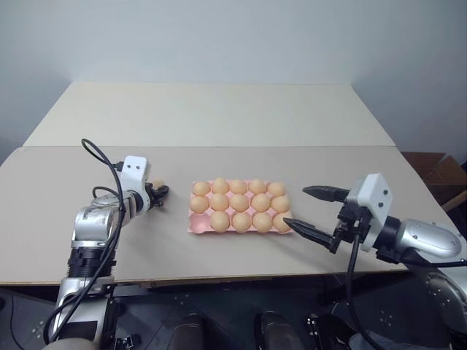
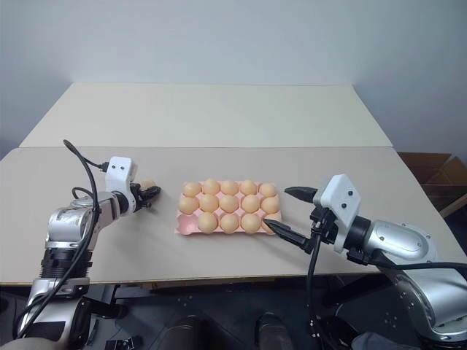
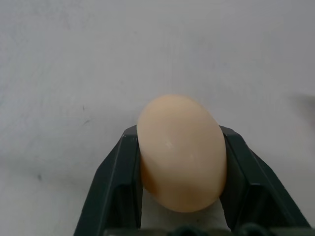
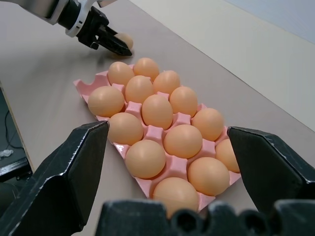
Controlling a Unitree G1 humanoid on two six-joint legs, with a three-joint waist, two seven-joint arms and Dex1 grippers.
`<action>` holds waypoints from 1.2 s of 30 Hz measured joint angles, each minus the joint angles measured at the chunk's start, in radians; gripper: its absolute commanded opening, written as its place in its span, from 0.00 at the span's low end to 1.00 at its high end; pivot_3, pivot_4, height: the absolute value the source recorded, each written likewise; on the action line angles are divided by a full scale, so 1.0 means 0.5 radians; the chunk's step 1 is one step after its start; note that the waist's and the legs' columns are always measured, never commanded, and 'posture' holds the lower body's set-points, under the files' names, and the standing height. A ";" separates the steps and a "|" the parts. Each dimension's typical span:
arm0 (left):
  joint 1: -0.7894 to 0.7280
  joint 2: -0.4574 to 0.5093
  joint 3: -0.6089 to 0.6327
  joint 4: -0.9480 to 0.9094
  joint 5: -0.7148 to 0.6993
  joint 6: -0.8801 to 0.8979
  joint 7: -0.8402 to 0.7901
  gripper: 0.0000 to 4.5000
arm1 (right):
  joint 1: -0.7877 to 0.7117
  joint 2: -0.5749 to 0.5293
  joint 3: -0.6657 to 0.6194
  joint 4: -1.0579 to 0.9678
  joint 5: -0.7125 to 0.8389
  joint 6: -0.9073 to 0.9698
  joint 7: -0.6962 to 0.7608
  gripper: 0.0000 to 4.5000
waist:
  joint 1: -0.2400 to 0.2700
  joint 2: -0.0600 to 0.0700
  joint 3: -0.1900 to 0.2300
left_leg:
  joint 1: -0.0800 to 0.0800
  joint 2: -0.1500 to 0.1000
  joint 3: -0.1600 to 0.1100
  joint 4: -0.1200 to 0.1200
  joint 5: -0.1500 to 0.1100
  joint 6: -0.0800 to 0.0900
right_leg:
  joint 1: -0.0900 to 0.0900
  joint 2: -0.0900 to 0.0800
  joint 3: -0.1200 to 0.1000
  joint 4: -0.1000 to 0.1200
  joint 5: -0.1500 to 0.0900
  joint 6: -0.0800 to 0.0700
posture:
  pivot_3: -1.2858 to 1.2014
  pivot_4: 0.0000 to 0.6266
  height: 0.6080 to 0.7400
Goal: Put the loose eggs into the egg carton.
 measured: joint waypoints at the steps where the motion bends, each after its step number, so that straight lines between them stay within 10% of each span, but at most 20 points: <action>1: 0.029 0.035 -0.022 -0.055 -0.001 -0.026 -0.048 0.37 | 0.004 0.000 -0.003 -0.001 0.000 0.000 -0.004 1.00 | -0.003 0.000 0.000 | 0.000 0.000 0.000 0.000 0.000 0.000 | 0.000 0.000 0.000 0.000 0.000 0.000 | 0.52 0.24 1.00; 9: 0.258 0.403 -0.184 -0.696 -0.313 -0.343 -1.009 0.37 | 0.018 0.011 -0.009 -0.012 -0.001 0.000 -0.057 1.00 | 0.005 0.001 0.000 | 0.000 0.001 0.003 0.000 0.000 0.000 | 0.000 -0.002 0.000 0.000 -0.002 -0.003 | 0.52 0.24 1.00; 17: 0.283 0.482 -0.440 -0.715 -0.255 -0.436 -1.266 0.37 | 0.039 0.028 -0.005 -0.050 -0.002 0.000 -0.085 1.00 | 0.007 0.001 0.000 | 0.000 0.001 0.002 0.001 0.000 0.000 | -0.001 0.001 0.001 0.001 -0.002 -0.003 | 0.52 0.24 1.00; 26: 0.239 0.483 -0.469 -0.691 -0.257 -0.403 -1.288 1.00 | 0.051 0.034 -0.005 -0.076 -0.001 0.000 -0.132 1.00 | 0.005 0.001 0.000 | -0.001 0.001 0.001 0.001 0.000 0.000 | -0.001 0.001 0.000 0.000 -0.002 -0.002 | 0.52 0.24 1.00; 36: 0.759 0.726 0.256 -0.825 -0.355 -0.677 -1.374 1.00 | 0.012 0.028 -0.002 0.004 -0.007 -0.057 -0.030 1.00 | -0.018 0.002 0.001 | 0.001 0.004 -0.001 0.000 0.000 0.000 | -0.002 0.000 0.001 0.000 -0.004 -0.004 | 0.52 0.24 1.00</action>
